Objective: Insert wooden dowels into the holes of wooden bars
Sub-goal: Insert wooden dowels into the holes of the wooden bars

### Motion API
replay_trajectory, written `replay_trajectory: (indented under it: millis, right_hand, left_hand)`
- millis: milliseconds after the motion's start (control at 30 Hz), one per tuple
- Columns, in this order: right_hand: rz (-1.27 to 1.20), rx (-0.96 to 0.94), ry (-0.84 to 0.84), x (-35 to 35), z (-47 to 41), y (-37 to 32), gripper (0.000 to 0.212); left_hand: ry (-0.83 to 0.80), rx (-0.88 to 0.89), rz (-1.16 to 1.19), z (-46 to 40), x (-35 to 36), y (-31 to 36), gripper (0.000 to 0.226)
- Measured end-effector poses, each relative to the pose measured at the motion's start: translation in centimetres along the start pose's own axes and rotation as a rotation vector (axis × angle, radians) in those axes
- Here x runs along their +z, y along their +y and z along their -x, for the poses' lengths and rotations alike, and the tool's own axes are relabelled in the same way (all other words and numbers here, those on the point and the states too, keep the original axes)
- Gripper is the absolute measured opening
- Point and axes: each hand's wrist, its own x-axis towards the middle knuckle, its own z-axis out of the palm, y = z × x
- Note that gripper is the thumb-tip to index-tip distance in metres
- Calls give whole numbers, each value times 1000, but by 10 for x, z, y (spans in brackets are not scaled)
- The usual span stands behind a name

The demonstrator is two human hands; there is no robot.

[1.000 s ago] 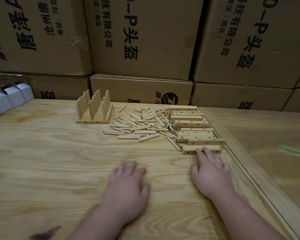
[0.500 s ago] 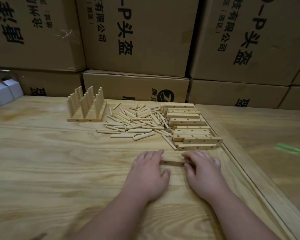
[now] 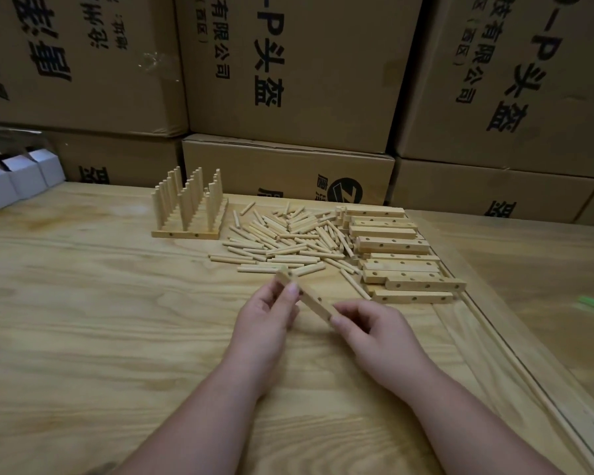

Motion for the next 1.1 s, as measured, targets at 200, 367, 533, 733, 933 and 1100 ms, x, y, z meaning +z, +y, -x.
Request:
replay_trajectory:
  millis: [200,367,533,733,933,1100]
  right_hand:
    - [-31,-108,176,33,-34,-15,7]
    - [133,4,246,30,-51,7,30]
    - [380,126,217,25,-59,16,35]
    - [378,52,226,31,-57,11,27]
    - [483,83,120,35,-56,10,42]
    - [576,68,78,37,-55,8,28]
  left_hand:
    - [-2,-73,343,-7,-7,9,19]
    - [29,-125,521,-24,-22,33,24]
    - [60,-172,439,-37,-22,29,31]
    - [97,-155,385,-39,-21,27,30]
    - [105,-179,359,-37,-22,29,26]
    - [64,-199,330,-36,-20,27,33]
